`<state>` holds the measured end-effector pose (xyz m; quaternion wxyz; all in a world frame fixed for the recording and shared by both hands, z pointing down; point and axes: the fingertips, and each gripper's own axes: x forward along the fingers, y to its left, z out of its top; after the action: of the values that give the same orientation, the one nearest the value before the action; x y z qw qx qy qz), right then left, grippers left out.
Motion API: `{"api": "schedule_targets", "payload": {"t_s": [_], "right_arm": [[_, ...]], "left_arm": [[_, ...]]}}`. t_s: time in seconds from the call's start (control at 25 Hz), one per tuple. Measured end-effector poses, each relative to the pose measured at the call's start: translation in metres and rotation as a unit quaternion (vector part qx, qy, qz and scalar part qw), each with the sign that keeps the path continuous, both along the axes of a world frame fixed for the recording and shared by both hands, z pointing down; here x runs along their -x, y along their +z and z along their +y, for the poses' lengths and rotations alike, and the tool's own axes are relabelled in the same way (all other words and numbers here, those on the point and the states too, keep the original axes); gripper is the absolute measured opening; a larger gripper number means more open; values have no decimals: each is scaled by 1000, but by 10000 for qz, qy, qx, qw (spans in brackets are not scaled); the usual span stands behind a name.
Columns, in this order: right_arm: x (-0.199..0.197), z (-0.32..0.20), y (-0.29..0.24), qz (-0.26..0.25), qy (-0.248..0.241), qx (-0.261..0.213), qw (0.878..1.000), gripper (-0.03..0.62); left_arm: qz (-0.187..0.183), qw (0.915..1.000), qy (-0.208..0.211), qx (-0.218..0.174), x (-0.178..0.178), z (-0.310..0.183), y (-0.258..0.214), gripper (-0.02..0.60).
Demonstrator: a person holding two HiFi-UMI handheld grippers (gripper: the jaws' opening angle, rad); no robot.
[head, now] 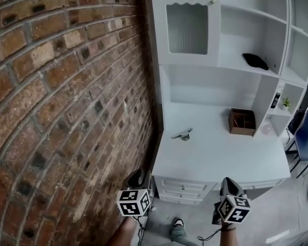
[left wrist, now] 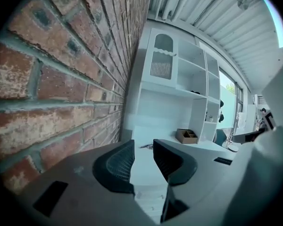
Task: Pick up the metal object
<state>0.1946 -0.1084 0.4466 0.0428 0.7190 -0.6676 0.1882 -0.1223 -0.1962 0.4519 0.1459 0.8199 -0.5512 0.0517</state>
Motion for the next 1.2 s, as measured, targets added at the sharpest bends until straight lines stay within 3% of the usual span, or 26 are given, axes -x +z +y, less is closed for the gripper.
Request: {"api": "schedule_targets", "payload": {"t_s": [0.52,0.88,1.2], "right_arm": [[-34,-112,-10,199,-323,-13,9993,2],[-62,-169,-3,172,-403,97,9990,2],[-75,-198,8,115,-252,251,9993,2]], "left_arm": [[148,9997,-157,63,-39,-99,1,118],[-42,9994,-243,239,-58,-149,12,118],[-166,9988,-48,452,-71,-186,27,118]]}}
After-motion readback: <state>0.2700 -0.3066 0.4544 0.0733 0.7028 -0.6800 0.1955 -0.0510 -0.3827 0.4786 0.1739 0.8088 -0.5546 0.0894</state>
